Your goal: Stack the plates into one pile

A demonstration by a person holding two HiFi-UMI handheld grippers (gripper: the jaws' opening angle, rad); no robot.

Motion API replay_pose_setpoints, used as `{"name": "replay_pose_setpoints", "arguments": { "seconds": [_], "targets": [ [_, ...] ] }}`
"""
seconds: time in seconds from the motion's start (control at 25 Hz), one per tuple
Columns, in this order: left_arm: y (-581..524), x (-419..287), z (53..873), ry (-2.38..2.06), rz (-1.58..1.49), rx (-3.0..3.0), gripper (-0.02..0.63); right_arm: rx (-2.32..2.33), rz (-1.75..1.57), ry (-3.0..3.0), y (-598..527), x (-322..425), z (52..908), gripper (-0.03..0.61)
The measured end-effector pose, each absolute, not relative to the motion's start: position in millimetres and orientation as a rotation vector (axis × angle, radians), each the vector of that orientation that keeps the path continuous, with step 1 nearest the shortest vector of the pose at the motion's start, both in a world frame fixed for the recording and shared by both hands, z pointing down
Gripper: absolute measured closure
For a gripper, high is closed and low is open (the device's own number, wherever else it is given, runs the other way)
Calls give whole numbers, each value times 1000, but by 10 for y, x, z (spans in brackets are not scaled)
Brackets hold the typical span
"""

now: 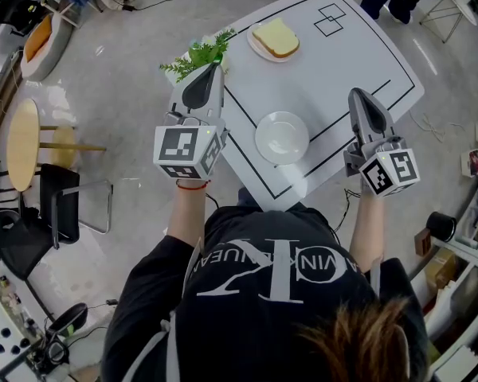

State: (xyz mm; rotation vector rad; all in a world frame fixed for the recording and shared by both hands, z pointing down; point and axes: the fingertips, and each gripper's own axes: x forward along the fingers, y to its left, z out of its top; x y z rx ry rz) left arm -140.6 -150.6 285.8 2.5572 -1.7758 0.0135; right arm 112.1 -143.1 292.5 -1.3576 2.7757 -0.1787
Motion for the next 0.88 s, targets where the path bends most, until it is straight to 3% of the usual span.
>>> {"name": "replay_pose_setpoints", "arguments": {
  "seconds": [0.88],
  "targets": [
    [-1538,-1425,2979,-1731,34,2565,604,-1362,-227,2776,-1399,1036,3064,578]
  ]
}}
